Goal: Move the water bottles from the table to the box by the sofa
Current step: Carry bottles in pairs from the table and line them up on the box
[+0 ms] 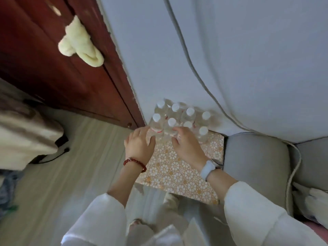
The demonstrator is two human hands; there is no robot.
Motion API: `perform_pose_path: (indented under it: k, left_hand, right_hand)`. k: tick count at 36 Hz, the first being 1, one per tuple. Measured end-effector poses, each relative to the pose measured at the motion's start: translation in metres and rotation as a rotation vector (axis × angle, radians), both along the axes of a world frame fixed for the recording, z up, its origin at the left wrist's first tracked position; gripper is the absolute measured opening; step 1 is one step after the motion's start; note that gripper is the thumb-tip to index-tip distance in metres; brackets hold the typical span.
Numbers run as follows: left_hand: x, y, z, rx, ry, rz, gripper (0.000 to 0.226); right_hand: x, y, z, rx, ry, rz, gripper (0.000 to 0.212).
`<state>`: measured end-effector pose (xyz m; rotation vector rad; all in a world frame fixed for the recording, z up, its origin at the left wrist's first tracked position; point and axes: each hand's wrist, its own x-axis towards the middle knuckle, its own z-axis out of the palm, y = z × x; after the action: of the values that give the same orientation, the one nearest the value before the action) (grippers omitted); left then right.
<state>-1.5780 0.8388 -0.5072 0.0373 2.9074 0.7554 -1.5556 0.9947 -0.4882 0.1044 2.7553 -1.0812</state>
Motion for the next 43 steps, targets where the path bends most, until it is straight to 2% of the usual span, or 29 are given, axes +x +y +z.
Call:
perform_pose_path:
  k: [3, 8, 14, 23, 30, 38, 43]
  left_hand:
    - [0.030, -0.049, 0.015, -0.002, -0.029, 0.207, 0.037]
    - [0.094, -0.145, 0.030, 0.017, 0.012, 0.437, 0.034]
    - [0.219, -0.283, 0.047, 0.003, 0.114, 0.671, 0.035]
    - [0.524, -0.468, 0.071, -0.091, 0.178, 1.147, 0.035]
    - [0.755, -0.544, 0.107, -0.180, 0.225, 1.599, 0.035]
    - [0.918, -0.597, 0.104, -0.224, 0.273, 1.932, 0.036]
    - [1.010, -0.669, 0.101, -0.226, 0.289, 2.054, 0.036]
  right_hand:
    - [0.013, -0.046, 0.010, 0.017, 0.001, 0.095, 0.037]
    - [0.040, -0.140, 0.023, -0.015, -0.021, 0.310, 0.037]
    - [0.113, -0.288, 0.040, -0.027, 0.047, 0.616, 0.034]
    - [0.343, -0.542, 0.063, -0.085, 0.051, 1.155, 0.032]
    - [0.540, -0.693, 0.094, -0.091, 0.054, 1.628, 0.032]
    - [0.717, -0.815, 0.098, -0.120, 0.105, 2.004, 0.032]
    - [0.826, -0.905, 0.091, -0.142, 0.110, 2.149, 0.032]
